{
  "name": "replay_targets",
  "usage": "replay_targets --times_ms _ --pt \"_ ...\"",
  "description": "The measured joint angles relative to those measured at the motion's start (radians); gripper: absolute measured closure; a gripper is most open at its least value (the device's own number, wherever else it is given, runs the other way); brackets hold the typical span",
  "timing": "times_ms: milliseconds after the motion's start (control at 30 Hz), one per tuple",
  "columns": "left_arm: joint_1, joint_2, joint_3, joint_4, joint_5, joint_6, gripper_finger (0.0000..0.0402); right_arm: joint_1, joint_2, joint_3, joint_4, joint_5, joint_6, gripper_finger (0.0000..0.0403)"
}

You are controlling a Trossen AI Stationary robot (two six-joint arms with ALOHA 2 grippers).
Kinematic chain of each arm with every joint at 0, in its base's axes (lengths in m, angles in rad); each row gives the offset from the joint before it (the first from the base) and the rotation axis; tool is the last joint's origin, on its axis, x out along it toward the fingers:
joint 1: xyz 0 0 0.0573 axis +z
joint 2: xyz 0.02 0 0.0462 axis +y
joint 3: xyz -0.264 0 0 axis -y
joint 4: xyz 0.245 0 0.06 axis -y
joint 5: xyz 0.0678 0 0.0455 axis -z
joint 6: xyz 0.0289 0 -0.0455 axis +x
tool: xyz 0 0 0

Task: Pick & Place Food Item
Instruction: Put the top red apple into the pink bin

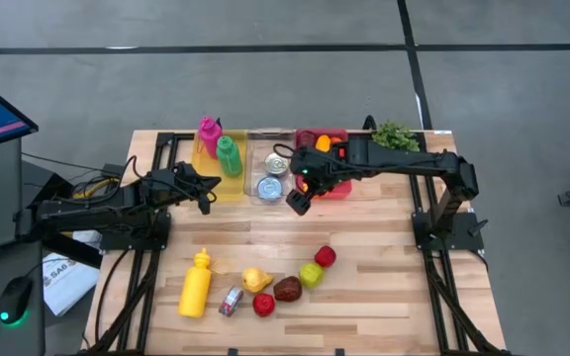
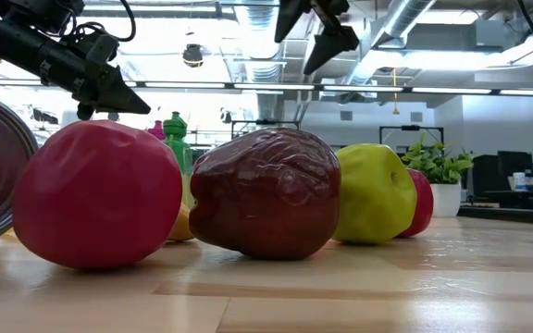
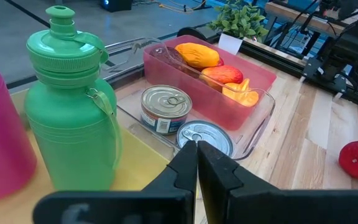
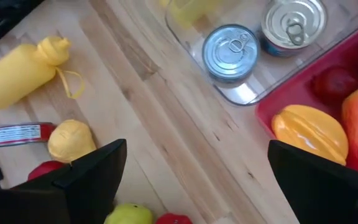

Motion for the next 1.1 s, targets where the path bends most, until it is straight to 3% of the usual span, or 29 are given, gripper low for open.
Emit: replay_targets --times_ms 367,833,1100 --pt "0.000 0.000 0.000 0.000 0.000 0.000 0.0399 0.005 0.000 0.000 0.019 0.000 0.036 0.0019" --pt "0.000 0.000 0.000 0.000 0.000 0.000 0.0399 0.006 0.001 0.000 0.221 -0.001 0.036 0.0019" --pt "0.000 0.000 0.000 0.000 0.000 0.000 0.0399 0.051 0.001 -0.001 0.222 -0.003 0.041 0.0019"
